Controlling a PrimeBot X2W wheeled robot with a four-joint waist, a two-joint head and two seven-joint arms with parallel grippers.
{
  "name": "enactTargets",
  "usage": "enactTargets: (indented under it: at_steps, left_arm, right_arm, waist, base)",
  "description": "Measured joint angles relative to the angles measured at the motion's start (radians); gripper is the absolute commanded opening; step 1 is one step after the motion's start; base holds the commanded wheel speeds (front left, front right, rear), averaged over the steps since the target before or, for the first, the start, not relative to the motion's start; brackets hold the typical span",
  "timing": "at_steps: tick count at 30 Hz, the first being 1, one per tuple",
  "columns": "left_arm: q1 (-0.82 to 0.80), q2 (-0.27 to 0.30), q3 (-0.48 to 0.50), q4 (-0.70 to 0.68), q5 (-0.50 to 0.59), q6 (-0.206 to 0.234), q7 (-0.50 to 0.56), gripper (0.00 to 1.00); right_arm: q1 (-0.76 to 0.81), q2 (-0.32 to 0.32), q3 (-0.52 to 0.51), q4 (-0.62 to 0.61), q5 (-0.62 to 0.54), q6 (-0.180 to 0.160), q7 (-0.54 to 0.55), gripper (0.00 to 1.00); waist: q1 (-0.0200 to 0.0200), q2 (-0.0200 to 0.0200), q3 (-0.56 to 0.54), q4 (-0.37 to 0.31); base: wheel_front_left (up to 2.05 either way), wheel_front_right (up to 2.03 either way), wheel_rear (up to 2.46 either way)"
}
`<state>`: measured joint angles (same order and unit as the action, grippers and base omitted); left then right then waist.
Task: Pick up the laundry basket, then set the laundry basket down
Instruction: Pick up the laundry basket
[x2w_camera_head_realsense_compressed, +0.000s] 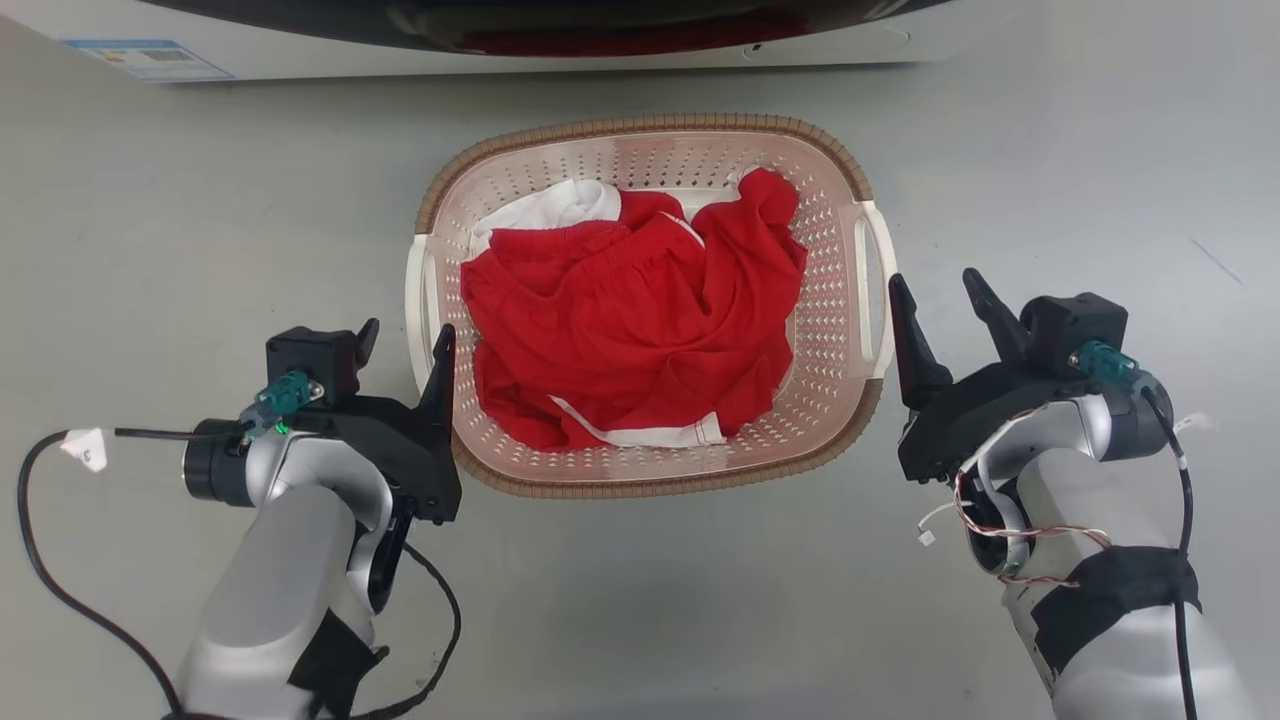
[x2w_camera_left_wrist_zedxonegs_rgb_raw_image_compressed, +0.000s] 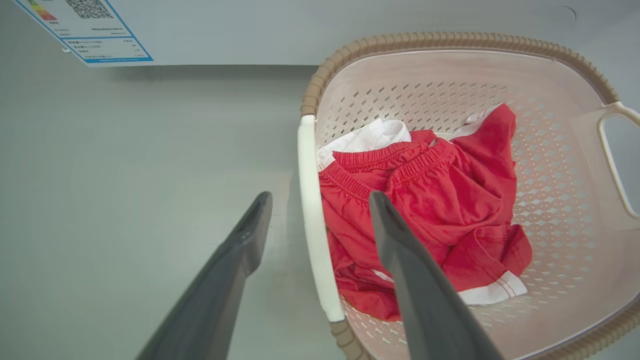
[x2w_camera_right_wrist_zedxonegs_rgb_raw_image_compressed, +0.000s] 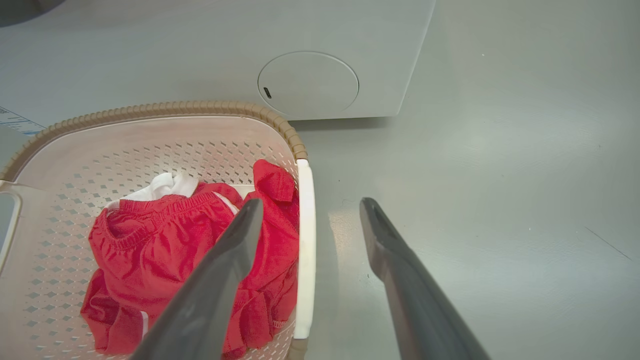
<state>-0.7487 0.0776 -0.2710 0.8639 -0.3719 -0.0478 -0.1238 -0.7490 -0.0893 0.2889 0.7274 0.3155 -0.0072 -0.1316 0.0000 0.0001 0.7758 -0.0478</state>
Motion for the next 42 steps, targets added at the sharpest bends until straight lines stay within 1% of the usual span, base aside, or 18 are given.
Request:
enactTargets:
  at_steps: [5, 11, 12, 18, 20, 27, 28, 29, 30, 34, 42]
  left_arm:
    - [-0.048, -0.004, 0.007, 0.058, -0.013, -0.013, 0.026, 1.0]
    - [-0.113, -0.004, 0.009, 0.107, -0.014, -0.016, 0.05, 1.0]
    - [-0.125, -0.004, 0.009, 0.113, -0.014, -0.022, 0.052, 1.0]
    - [-0.176, -0.005, 0.006, 0.145, -0.014, -0.024, 0.063, 1.0]
    - [-0.2, -0.004, 0.005, 0.168, -0.014, -0.032, 0.07, 1.0]
    - [-0.246, -0.008, 0.003, 0.209, -0.014, -0.033, 0.071, 1.0]
    - [-0.251, -0.009, 0.003, 0.216, -0.014, -0.033, 0.07, 1.0]
    - [-0.254, -0.01, 0.003, 0.222, -0.014, -0.033, 0.069, 0.4]
    - [-0.256, -0.013, 0.004, 0.228, -0.014, -0.032, 0.067, 0.0]
    - [-0.273, -0.038, 0.002, 0.246, -0.014, -0.032, 0.062, 0.0]
    - [-0.295, -0.045, 0.005, 0.285, -0.028, -0.031, 0.048, 0.0]
  right_arm:
    - [-0.061, 0.012, 0.014, 0.069, 0.004, 0.008, 0.031, 1.0]
    - [-0.119, 0.018, 0.026, 0.144, 0.021, 0.016, 0.075, 1.0]
    - [-0.13, 0.019, 0.028, 0.153, 0.022, 0.016, 0.079, 1.0]
    - [-0.189, 0.021, 0.034, 0.193, 0.03, 0.018, 0.097, 1.0]
    - [-0.217, 0.021, 0.041, 0.215, 0.04, 0.022, 0.104, 1.0]
    - [-0.262, 0.023, 0.052, 0.26, 0.055, 0.022, 0.113, 1.0]
    - [-0.267, 0.023, 0.057, 0.265, 0.056, 0.022, 0.113, 0.28]
    - [-0.27, 0.022, 0.064, 0.268, 0.062, 0.022, 0.113, 0.0]
    - [-0.272, 0.023, 0.071, 0.272, 0.069, 0.022, 0.113, 0.0]
    - [-0.278, 0.032, 0.089, 0.285, 0.09, 0.026, 0.119, 0.0]
    - [-0.294, 0.03, 0.107, 0.309, 0.127, 0.025, 0.112, 0.0]
  waist:
    - [0.0, 0.0, 0.028, -0.001]
    - [0.0, 0.0, 0.063, -0.006]
    - [0.0, 0.0, 0.07, -0.007]
    - [0.0, 0.0, 0.104, -0.007]
    - [0.0001, 0.0, 0.124, -0.006]
    - [0.0001, 0.0, 0.16, -0.001]
    - [0.0001, 0.0, 0.164, 0.0]
    - [0.0001, 0.0, 0.166, 0.002]
    - [0.0001, 0.0, 0.167, 0.004]
    - [0.0, -0.0003, 0.171, 0.01]
    - [-0.0002, -0.0003, 0.173, 0.019]
  base:
    - [0.0, 0.0, 0.0]
    - [0.0, 0.0, 0.0]
    - [0.0, 0.0, 0.0]
    - [0.0, 0.0, 0.0]
    - [0.0, 0.0, 0.0]
    - [0.0, 0.0, 0.0]
    - [0.0, 0.0, 0.0]
    - [0.0, 0.0, 0.0]
    - [0.0, 0.0, 0.0]
    - [0.0, 0.0, 0.0]
    - [0.0, 0.0, 0.0]
